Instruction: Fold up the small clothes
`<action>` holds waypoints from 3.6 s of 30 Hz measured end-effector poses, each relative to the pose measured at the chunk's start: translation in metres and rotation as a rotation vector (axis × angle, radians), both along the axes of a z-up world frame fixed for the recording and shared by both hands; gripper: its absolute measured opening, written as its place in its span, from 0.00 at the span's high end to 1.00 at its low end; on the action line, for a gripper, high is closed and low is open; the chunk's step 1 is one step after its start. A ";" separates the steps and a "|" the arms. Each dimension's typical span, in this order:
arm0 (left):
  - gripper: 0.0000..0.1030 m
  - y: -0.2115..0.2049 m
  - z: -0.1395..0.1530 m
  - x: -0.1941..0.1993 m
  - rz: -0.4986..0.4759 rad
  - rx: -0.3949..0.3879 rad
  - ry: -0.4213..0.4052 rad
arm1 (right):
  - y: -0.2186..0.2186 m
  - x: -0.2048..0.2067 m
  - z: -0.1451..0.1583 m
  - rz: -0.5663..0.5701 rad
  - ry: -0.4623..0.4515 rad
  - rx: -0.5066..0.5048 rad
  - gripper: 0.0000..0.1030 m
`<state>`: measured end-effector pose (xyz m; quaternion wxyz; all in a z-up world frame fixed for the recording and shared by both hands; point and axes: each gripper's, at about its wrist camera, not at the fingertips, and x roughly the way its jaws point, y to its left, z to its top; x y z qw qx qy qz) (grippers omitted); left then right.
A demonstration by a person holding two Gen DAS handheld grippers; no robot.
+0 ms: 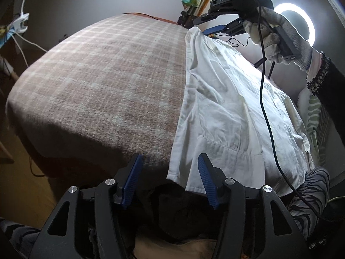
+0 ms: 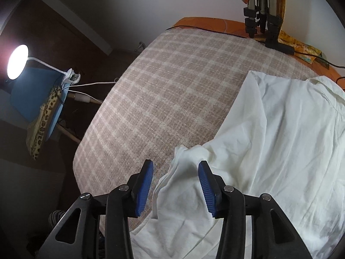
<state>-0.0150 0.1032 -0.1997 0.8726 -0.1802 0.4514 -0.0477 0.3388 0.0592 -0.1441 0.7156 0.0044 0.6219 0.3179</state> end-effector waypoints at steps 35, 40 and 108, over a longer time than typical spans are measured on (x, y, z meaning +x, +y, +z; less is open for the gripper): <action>0.95 -0.043 0.037 -0.008 -0.202 -0.083 -0.124 | -0.038 -0.002 0.011 -0.084 -0.152 -0.044 0.91; 0.95 -0.071 0.050 -0.004 -0.307 -0.060 -0.148 | -0.094 -0.007 0.020 -0.156 -0.161 -0.015 0.91; 0.77 -0.156 0.018 0.015 -0.687 0.185 -0.120 | -0.192 -0.252 -0.021 -0.232 -0.008 0.119 0.64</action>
